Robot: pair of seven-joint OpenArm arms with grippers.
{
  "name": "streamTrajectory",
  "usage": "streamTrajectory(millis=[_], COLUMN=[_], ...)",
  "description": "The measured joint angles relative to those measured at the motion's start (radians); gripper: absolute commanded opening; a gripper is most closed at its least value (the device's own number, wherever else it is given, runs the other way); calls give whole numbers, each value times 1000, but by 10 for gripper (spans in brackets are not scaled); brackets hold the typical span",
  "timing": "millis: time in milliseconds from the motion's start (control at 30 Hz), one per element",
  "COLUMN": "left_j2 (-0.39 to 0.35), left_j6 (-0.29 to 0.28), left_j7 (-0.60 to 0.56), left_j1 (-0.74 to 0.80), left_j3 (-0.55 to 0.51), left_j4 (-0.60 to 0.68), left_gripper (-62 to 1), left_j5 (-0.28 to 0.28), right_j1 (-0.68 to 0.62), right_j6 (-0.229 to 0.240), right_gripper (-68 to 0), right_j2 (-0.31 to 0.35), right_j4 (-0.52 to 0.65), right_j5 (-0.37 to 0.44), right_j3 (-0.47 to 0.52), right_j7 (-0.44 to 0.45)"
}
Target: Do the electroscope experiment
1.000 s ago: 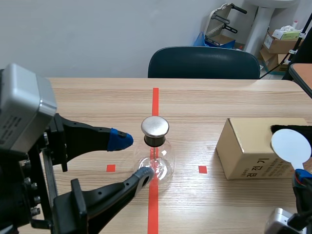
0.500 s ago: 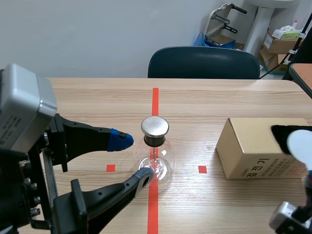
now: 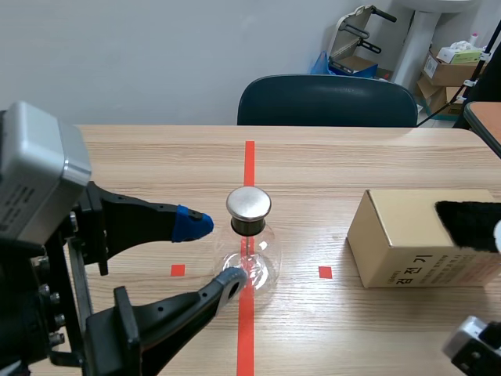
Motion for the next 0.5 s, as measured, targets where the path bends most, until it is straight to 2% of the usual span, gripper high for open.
streamTrajectory(millis=[100, 167, 233, 267, 333, 400, 467, 500], left_j2=[0, 0, 0, 0, 0, 0, 0, 0], left_j6=[0, 1, 1, 1, 5, 5, 8, 8], left_j7=[3, 3, 3, 3, 3, 3, 3, 3], left_j1=[0, 0, 0, 0, 0, 0, 0, 0], left_j3=[0, 0, 0, 0, 0, 0, 0, 0], left_j4=[0, 0, 0, 0, 0, 0, 0, 0], left_gripper=[-268, -268, -268, -268, -268, -268, -268, -268], left_j5=[0, 0, 0, 0, 0, 0, 0, 0], right_j1=[-11, -12, -12, -12, -12, -11, -13, -13], right_j6=[-1, -1, -1, -1, 0, 0, 0, 0], right_gripper=[-665, -665, -665, -665, -665, -665, -665, -665], right_j2=[7, 7, 2, 2, 2, 5, 8, 9], right_j4=[0, 0, 9, 14, 24, 26, 26, 26], right_j5=[-7, -10, -9, -10, -3, -2, -9, -11], right_j3=[-2, -23, -41, -44, -45, -32, -27, -27], right_j7=[146, 198, 185, 148, 11, -49, -3, 54])
